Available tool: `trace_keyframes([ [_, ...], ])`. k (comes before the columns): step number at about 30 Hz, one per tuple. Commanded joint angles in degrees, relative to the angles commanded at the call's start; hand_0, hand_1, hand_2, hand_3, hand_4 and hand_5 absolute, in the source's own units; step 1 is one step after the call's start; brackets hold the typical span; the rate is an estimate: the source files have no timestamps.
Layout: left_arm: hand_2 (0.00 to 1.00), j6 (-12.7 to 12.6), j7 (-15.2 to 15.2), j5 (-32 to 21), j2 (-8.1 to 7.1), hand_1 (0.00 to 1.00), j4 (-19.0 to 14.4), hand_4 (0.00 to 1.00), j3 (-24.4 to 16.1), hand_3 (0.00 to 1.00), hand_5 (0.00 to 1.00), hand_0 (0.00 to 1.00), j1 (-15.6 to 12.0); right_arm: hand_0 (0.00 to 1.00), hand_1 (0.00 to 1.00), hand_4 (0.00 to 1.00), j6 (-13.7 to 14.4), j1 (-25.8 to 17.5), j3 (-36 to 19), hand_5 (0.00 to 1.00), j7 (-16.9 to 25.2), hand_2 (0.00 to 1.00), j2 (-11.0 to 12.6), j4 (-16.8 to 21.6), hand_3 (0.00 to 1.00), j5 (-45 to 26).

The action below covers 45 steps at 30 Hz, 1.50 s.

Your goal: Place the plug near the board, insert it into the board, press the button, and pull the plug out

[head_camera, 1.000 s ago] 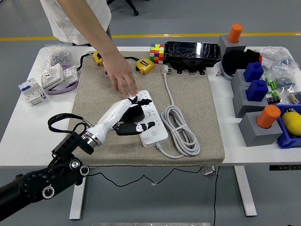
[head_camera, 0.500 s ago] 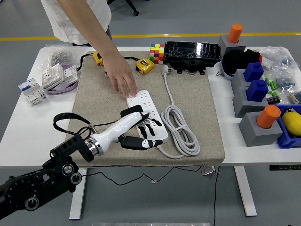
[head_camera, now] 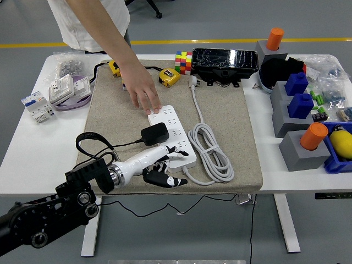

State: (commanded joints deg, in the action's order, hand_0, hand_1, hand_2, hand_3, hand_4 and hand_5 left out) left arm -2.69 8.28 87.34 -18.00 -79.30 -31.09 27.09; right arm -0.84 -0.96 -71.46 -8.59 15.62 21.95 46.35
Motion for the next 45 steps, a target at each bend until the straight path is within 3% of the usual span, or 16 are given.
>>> trace_keyframes([
  [10, 0.132, -0.70, 1.47, 1.24, 0.72, 0.080, 2.28, 0.865, 0.11, 0.853, 0.376, 0.074, 0.04, 0.573, 0.631, 0.887, 0.02, -0.13, 0.13, 0.418, 0.01, 0.615, 0.09, 0.06, 0.545, -0.04],
  [18, 0.131, 0.79, 3.86, 2.38, 0.81, 0.078, 2.44, 0.867, -0.09, 0.843, 0.372, 0.074, -0.52, 0.574, 0.630, 0.886, 0.03, -0.39, -0.38, 0.419, 0.03, 0.613, -0.22, 0.04, 0.545, 0.04],
  [25, 0.132, 1.24, 3.88, 0.81, 0.94, 0.078, 2.21, 0.867, -0.80, 0.833, 0.370, 0.074, -0.87, 0.574, 0.631, 0.886, 0.04, -0.50, -0.76, 0.419, 0.02, 0.613, -0.36, 0.00, 0.546, 0.13],
  [26, 0.132, 0.81, 3.10, 0.78, 0.96, 0.078, 2.17, 0.867, -0.96, 0.833, 0.370, 0.074, -0.96, 0.574, 0.631, 0.886, 0.03, -0.50, -0.77, 0.419, 0.02, 0.613, -0.38, -0.01, 0.546, 0.14],
  [27, 0.145, -0.22, 1.60, -0.11, 0.94, 0.074, 2.04, 0.865, -1.20, 0.745, 0.367, 0.084, -1.11, 0.575, 0.631, 0.886, 0.06, -0.52, -0.85, 0.418, 0.05, 0.613, -0.43, 0.03, 0.546, 0.15],
  [32, 0.145, -6.55, -7.77, -6.37, 1.05, 0.074, 2.40, 0.865, -1.44, 0.745, 0.367, 0.084, -1.36, 0.575, 0.631, 0.886, 0.07, -0.57, -0.89, 0.418, 0.05, 0.613, -0.53, 0.01, 0.546, 0.17],
  [33, 0.202, -7.73, -9.38, -7.30, 1.11, 0.089, 2.68, 0.861, -1.35, 0.630, 0.372, 0.126, -1.37, 0.574, 0.631, 0.887, 0.07, -0.57, -0.88, 0.419, 0.05, 0.613, -0.54, 0.01, 0.546, 0.17],
  [38, 0.202, -14.21, -17.99, -16.79, 1.22, 0.089, 4.29, 0.861, -1.03, 0.630, 0.372, 0.126, -1.59, 0.574, 0.631, 0.887, 0.11, -0.43, -0.98, 0.419, 0.09, 0.613, -0.58, -0.01, 0.546, 0.20],
  [39, 0.225, -14.91, -19.11, -18.44, 1.18, 0.137, 4.39, 0.840, -1.08, 0.603, 0.347, 0.174, -1.65, 0.574, 0.631, 0.886, 0.11, -0.45, -1.01, 0.418, 0.10, 0.613, -0.58, -0.03, 0.546, 0.17],
  [45, 0.238, -14.75, -18.40, -19.05, 1.06, 0.145, 4.31, 0.840, -1.61, 0.598, 0.349, 0.173, -1.62, 0.574, 0.631, 0.887, 0.11, -0.51, -1.08, 0.419, 0.08, 0.613, -0.57, -0.22, 0.546, 0.17],
])
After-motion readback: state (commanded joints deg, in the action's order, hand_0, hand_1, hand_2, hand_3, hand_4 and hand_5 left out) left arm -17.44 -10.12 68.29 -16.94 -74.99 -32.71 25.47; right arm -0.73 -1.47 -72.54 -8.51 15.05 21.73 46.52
